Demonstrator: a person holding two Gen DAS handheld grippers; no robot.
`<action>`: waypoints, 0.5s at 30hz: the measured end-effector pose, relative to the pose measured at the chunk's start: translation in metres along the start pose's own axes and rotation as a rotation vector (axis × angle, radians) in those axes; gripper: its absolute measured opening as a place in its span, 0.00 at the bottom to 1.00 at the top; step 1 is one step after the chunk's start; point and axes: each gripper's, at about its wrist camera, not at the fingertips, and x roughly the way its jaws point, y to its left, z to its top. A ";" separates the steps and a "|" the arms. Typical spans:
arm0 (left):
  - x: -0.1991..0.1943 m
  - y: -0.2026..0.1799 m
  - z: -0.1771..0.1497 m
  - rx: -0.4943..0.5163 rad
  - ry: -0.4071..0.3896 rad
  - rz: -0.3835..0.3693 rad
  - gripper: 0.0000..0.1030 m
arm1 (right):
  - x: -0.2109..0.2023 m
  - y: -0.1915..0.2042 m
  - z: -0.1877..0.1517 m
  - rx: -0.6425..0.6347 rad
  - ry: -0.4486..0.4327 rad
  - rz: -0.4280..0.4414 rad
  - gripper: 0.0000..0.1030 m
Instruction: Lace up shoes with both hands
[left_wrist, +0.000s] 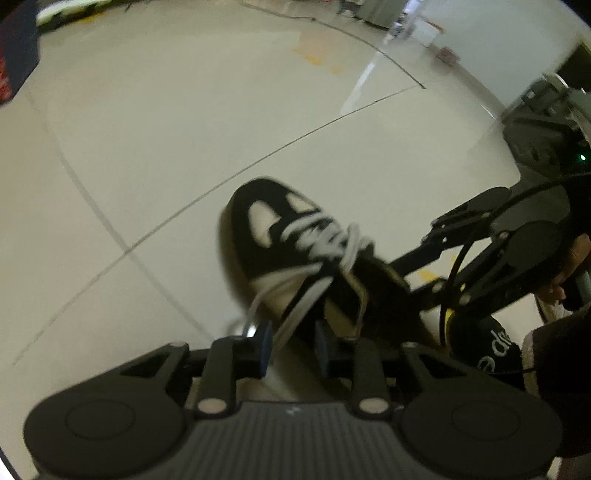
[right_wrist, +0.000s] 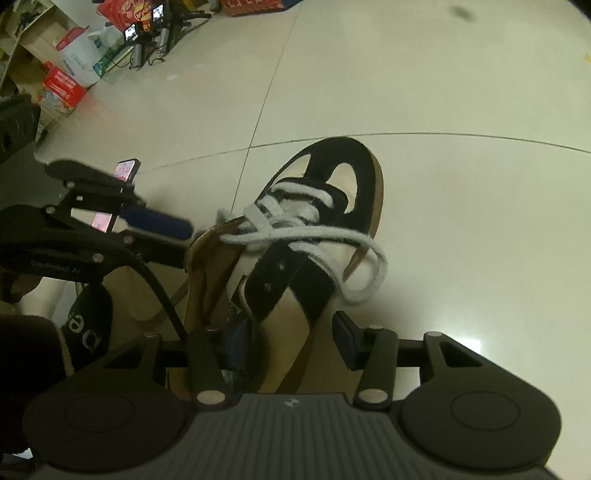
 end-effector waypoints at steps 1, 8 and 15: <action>0.002 -0.002 0.002 0.012 -0.005 0.001 0.25 | 0.002 0.001 -0.001 0.004 0.006 0.001 0.50; 0.012 0.002 -0.001 -0.070 -0.014 -0.031 0.14 | 0.014 0.008 -0.011 0.010 0.011 -0.041 0.28; 0.020 -0.006 0.000 -0.067 -0.040 -0.027 0.06 | 0.012 0.010 -0.014 0.075 -0.049 -0.056 0.25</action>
